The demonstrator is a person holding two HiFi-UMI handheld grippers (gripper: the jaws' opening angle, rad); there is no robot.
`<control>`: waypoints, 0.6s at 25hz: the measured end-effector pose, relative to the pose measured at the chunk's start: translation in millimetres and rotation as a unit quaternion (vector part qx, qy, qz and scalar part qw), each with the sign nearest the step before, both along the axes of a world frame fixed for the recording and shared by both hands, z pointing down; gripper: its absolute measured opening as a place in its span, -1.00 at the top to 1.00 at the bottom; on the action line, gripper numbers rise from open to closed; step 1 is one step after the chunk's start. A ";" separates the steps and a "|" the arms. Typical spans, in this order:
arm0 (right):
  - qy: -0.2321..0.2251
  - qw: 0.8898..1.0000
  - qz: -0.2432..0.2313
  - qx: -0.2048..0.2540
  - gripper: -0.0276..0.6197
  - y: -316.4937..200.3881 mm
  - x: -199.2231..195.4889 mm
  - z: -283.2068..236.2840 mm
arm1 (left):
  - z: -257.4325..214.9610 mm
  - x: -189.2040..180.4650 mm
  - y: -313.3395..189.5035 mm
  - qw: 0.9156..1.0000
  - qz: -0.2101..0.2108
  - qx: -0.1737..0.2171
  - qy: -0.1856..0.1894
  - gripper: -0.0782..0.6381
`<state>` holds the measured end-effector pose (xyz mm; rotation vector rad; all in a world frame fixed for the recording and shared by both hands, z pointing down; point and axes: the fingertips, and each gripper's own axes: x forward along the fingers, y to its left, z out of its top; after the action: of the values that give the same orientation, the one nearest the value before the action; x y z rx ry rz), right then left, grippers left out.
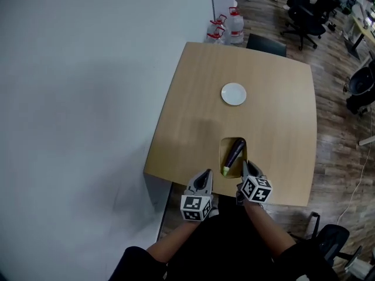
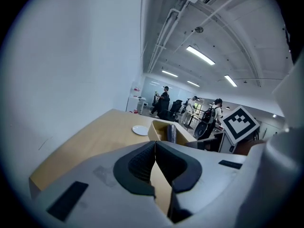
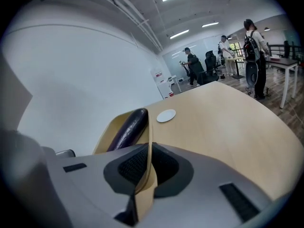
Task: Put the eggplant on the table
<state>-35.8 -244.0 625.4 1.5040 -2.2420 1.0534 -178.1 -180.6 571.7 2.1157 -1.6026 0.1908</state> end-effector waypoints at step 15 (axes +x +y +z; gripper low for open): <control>-0.005 0.996 0.059 -0.067 0.68 -136.9 -4.2 94.4 | 62.4 -1.6 -100.0 0.995 -0.047 -0.080 0.025 0.74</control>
<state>-40.1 -380.9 719.8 1.5928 -2.0644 1.2211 -179.7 -280.6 634.1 1.9051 -1.5986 0.2244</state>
